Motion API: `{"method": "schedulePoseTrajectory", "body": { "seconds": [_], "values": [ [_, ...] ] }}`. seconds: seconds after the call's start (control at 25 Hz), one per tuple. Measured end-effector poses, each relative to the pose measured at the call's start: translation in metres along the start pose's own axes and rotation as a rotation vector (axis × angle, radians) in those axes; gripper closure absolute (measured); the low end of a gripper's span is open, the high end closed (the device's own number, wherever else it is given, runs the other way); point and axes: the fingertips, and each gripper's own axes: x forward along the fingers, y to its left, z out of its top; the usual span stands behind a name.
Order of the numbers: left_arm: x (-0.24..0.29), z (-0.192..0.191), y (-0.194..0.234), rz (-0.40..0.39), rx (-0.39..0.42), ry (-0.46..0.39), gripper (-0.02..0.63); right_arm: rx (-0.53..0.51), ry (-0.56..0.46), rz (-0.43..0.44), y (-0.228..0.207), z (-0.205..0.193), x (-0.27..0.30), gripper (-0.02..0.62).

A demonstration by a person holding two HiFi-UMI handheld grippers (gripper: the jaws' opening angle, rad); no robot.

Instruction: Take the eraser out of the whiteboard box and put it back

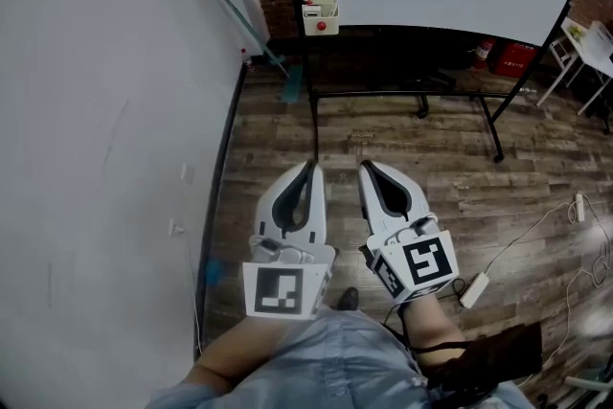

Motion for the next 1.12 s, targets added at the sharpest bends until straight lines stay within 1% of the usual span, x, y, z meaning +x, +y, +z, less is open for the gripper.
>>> {"method": "schedulePoseTrajectory", "body": {
  "seconds": [0.16, 0.32, 0.44, 0.64, 0.88, 1.12],
  "values": [
    [0.015, -0.010, 0.013, -0.001, -0.016, 0.008, 0.601, 0.001, 0.007, -0.001, -0.007, -0.004, 0.019, 0.600],
    [0.046, -0.017, 0.039, -0.003, -0.037, -0.005, 0.601, -0.011, 0.015, -0.003, -0.016, -0.009, 0.053, 0.600],
    [0.077, -0.017, 0.059, -0.024, -0.043, -0.028, 0.601, -0.016, 0.009, -0.008, -0.028, -0.007, 0.086, 0.598],
    [0.124, -0.018, 0.096, -0.059, -0.058, -0.034, 0.601, -0.025, 0.000, -0.033, -0.047, 0.003, 0.144, 0.598],
    [0.166, -0.016, 0.137, -0.089, -0.071, -0.058, 0.601, -0.059, 0.001, -0.063, -0.059, 0.012, 0.201, 0.598],
    [0.193, -0.020, 0.154, -0.108, -0.085, -0.060, 0.601, -0.081, -0.005, -0.060, -0.068, 0.017, 0.230, 0.598]
  ]
}}
